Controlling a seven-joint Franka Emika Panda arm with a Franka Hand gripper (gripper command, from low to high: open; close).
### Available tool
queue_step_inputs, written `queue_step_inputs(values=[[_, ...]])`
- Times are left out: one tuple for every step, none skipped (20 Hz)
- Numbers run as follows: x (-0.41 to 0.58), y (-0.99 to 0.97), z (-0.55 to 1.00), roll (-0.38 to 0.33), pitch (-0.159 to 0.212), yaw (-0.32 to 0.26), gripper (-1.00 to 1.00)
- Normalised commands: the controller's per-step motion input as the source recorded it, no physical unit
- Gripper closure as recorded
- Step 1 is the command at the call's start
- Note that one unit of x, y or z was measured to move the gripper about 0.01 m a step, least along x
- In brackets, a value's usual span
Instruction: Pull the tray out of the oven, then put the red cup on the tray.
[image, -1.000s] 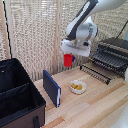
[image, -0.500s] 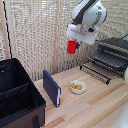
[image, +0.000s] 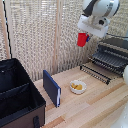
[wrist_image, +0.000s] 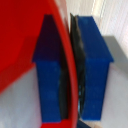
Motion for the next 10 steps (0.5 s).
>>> queue_step_inputs(values=[[0.000,-0.98,0.28,0.000,0.075,-0.081,1.00],[0.000,-1.00,0.26,0.000,0.072,-0.074,1.00],[0.000,-1.00,0.23,0.000,0.066,-0.068,1.00],[0.000,-1.00,0.21,0.000,0.062,-0.059,1.00],[-0.003,-1.00,0.17,0.000,0.061,-0.056,1.00],[-0.006,-1.00,0.15,0.001,0.060,-0.057,1.00],[-0.037,-1.00,0.09,0.003,0.062,-0.063,1.00],[-0.049,-1.00,0.06,0.004,0.062,-0.064,1.00],[-0.026,-0.98,0.00,0.026,0.075,-0.062,1.00],[-0.046,-0.94,0.00,0.040,0.070,-0.062,1.00]])
